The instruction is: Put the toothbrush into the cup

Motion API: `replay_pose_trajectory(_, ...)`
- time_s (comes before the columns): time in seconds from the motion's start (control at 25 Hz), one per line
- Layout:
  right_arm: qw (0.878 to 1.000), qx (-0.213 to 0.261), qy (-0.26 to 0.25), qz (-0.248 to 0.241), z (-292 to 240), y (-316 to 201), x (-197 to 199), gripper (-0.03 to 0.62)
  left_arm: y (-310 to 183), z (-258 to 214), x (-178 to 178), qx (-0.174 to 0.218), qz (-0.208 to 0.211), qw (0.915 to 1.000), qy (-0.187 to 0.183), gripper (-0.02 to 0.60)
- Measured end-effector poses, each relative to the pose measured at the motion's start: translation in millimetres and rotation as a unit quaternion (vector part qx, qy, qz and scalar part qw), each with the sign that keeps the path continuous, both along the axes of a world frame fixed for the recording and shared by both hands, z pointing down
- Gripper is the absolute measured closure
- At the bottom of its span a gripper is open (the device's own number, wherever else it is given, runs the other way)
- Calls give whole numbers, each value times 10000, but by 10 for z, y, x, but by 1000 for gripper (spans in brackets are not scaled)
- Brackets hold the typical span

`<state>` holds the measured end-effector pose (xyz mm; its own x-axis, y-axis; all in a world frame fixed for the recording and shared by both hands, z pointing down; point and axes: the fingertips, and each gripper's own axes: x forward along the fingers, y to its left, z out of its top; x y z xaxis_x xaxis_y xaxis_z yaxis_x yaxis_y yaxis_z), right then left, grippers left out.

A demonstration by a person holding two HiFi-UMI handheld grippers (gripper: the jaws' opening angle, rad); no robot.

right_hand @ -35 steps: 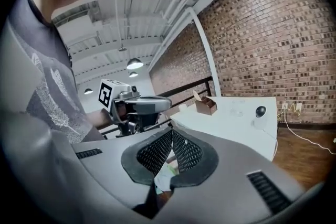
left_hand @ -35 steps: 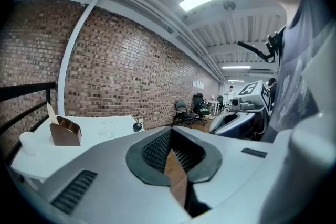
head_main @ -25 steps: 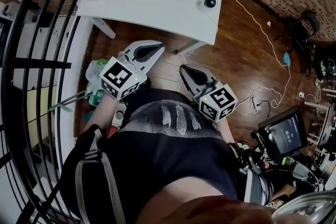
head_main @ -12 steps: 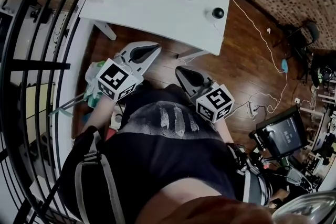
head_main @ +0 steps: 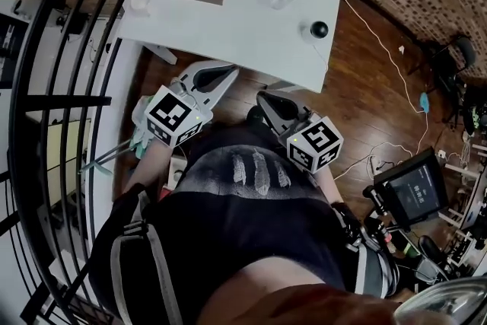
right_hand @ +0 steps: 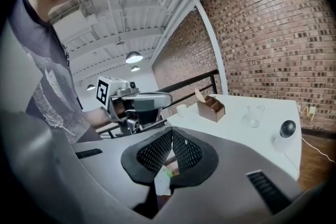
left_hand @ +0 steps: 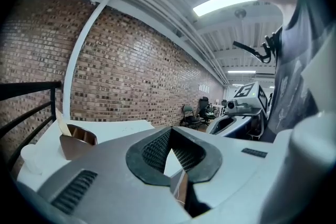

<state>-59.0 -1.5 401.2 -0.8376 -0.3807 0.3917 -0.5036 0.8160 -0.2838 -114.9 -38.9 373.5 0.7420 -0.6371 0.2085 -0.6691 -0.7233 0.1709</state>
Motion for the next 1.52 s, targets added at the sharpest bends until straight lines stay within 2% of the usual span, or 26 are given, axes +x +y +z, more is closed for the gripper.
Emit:
replay_pose_trajectory(0.4, 9999, 22, -161, -26, 66, -426, 242, 592, -297, 46, 266, 31, -63, 9996, -286, 583)
replay_pose_trajectory(0.64, 9992, 104, -92, -377, 136, -564, 294, 592, -397, 135, 349, -41, -330, 9989, -325, 583)
replay_pose_trajectory(0.96, 9964, 54, -249, -807, 14, -754, 911, 592, -674, 32, 1000, -151, -654, 9965, -491, 583)
replay_pose_trajectory(1.08, 9956, -6, -289, -887, 24, -751, 973, 592, -684, 40, 1037, -176, -753, 9957, -509, 583)
replay_pose_trajectory(1.24, 9966, 25, -228, -787, 50, -704, 1012, 592, -696, 55, 1066, -148, -623, 9966, -519, 583)
replay_pose_trajectory(1.52, 9971, -26, -204, -734, 69, -874, 941, 592, -933, 5, 852, 58, -809, 9945, -665, 583)
